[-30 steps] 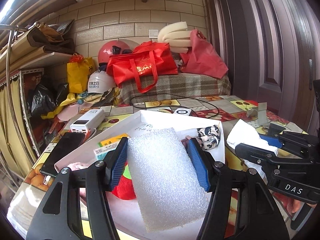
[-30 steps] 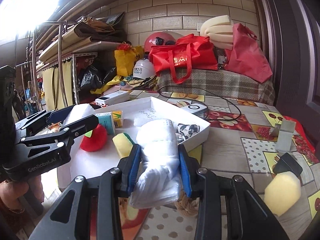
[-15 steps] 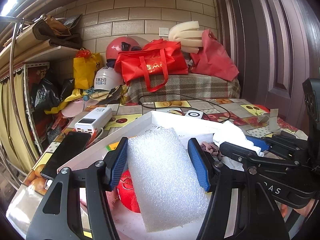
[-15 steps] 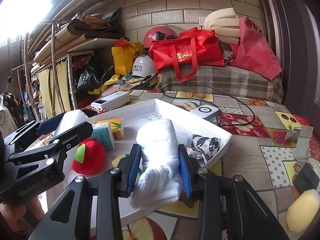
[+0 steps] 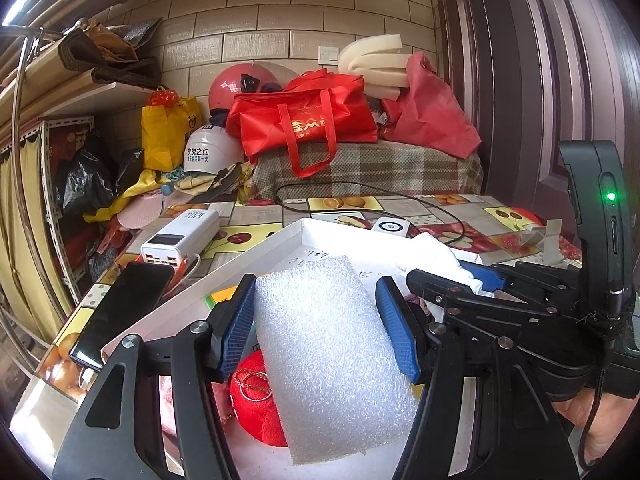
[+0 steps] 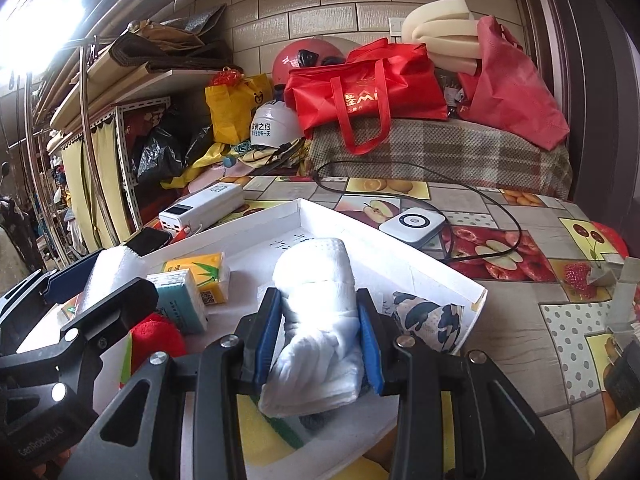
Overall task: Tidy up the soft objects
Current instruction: 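Carry the foam sheet with the left tool while the right tool carries the sock over the tray, then open the left tool to drop the foam sheet while the right tool releases the sock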
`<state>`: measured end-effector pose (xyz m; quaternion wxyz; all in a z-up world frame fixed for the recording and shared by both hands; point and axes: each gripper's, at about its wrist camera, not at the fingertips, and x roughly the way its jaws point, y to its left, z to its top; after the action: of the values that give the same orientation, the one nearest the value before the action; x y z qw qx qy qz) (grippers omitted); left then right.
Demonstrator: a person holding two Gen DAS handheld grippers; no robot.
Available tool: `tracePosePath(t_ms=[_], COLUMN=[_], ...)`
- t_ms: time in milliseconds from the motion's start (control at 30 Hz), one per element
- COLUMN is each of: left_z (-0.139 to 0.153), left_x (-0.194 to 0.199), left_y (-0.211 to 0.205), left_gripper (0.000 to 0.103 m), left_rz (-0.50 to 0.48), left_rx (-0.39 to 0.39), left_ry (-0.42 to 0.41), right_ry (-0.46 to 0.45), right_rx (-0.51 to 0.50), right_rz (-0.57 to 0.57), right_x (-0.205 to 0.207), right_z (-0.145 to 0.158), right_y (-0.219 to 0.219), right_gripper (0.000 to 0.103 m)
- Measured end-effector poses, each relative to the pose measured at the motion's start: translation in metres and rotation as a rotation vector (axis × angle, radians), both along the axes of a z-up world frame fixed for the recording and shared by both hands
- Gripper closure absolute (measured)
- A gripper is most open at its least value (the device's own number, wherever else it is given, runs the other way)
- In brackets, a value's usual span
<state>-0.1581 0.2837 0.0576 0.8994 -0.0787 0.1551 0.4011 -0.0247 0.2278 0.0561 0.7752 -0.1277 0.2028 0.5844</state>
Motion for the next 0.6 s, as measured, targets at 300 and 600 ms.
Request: tracePosePath(t_ms=[300, 600], left_z=[0.001, 0.002], left_x=[0.005, -0.015], left_y=[0.0, 0.009], left_gripper=[0.042, 0.0], left_rz=[0.011, 0.11], left_rx=[0.005, -0.016], left_ry=[0.004, -0.085], right_ry=[-0.013, 0.036], right_rx=[0.004, 0.002], right_rz=[0.012, -0.049], right_x=[-0.002, 0.012], right_z=[0.0, -0.002], right_y=[-0.001, -0.002], right_gripper=[0.064, 0.0])
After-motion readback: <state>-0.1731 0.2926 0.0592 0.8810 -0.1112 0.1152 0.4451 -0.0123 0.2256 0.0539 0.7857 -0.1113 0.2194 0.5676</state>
